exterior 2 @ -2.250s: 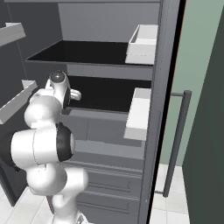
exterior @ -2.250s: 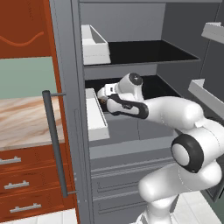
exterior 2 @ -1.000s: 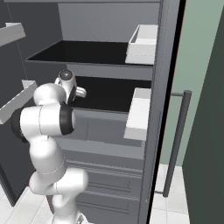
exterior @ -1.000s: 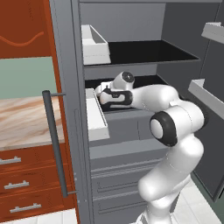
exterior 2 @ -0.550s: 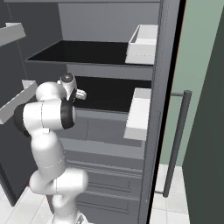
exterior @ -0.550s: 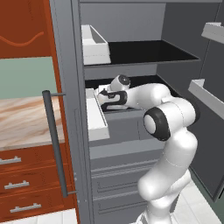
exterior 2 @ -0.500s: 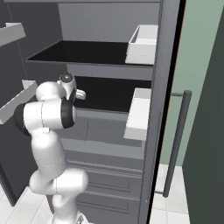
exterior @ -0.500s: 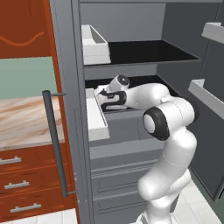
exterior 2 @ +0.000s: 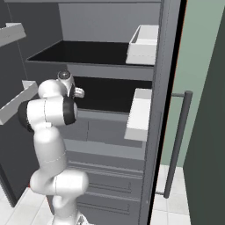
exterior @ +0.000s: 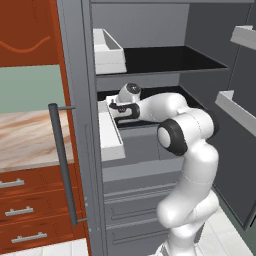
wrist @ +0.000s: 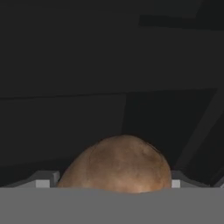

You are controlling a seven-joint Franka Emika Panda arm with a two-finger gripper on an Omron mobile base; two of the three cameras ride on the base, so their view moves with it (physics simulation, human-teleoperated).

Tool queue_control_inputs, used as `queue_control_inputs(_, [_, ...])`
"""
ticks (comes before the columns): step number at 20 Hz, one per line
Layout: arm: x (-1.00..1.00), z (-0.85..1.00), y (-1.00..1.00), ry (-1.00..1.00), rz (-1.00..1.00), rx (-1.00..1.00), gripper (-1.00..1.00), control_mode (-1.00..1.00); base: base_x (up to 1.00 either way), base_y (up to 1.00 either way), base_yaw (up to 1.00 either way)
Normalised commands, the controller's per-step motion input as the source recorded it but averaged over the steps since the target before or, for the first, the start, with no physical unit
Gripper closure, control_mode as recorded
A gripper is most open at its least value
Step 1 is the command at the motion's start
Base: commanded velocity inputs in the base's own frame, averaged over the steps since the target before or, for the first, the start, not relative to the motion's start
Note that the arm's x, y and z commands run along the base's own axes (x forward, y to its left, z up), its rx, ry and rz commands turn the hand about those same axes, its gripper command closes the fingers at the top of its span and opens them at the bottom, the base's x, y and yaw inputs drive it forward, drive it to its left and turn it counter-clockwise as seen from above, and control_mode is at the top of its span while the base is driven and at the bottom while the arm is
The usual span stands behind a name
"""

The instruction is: Gather the squash and potato from the fridge and place them on a tray on the dining counter. Then gather the chicken drumstick and steak from the fridge and place them on the other tray.

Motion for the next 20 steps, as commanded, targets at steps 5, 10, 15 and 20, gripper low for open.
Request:
queue_control_inputs(5, [-0.01, -0.48, -0.38, -0.02, 0.0, 0.11, 1.0, -1.0, 0.0, 0.0, 0.0])
queue_control_inputs(10, [-0.18, -0.49, -0.74, -0.22, -0.01, 0.43, 1.0, -1.0, 0.0, 0.0, 0.0])
queue_control_inputs(15, [-0.2, 0.0, -0.44, -0.15, -0.02, 0.12, 1.0, -1.0, 0.0, 0.0, 0.0])
queue_control_inputs(20, [-0.17, 0.2, -0.46, 0.18, -0.07, 0.0, 1.0, -1.0, 0.0, 0.0, 0.0])
